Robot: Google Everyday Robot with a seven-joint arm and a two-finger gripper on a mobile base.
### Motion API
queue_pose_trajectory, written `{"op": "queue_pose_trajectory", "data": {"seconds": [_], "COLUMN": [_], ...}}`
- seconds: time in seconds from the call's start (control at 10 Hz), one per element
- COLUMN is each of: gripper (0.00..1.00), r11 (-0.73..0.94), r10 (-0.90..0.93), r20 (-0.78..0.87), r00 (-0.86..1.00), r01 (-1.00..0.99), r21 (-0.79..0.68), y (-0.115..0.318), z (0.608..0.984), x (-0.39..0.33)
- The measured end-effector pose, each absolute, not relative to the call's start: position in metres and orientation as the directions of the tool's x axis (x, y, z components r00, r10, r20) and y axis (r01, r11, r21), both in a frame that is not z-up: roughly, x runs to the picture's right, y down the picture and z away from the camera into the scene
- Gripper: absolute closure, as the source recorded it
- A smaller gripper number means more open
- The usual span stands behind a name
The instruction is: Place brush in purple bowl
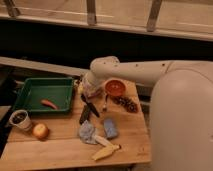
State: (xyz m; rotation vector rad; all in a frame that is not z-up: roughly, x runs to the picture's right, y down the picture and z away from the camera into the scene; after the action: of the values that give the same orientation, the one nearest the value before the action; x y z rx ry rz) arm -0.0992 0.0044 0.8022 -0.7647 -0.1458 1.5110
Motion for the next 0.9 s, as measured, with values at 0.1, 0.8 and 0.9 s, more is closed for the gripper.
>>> {"op": "queue_pose_trajectory", "data": {"seconds": [0.1, 0.8, 0.9], "gripper": [1.0, 1.0, 1.0], "r11": [-0.166, -0.206, -0.195], "r10": [0.927, 0.926, 0.927], "r20": [-0.37, -0.376, -0.373], "r00": [0.063, 0.029, 0.032], "r01": [-0.815, -0.796, -0.809], "r21": [-0.556, -0.569, -0.555], "y": [0.0037, 0.0033, 0.0014], "z": [0.8081, 0.8144, 0.8174], "x": [-0.0988, -0.0974, -0.0962]}}
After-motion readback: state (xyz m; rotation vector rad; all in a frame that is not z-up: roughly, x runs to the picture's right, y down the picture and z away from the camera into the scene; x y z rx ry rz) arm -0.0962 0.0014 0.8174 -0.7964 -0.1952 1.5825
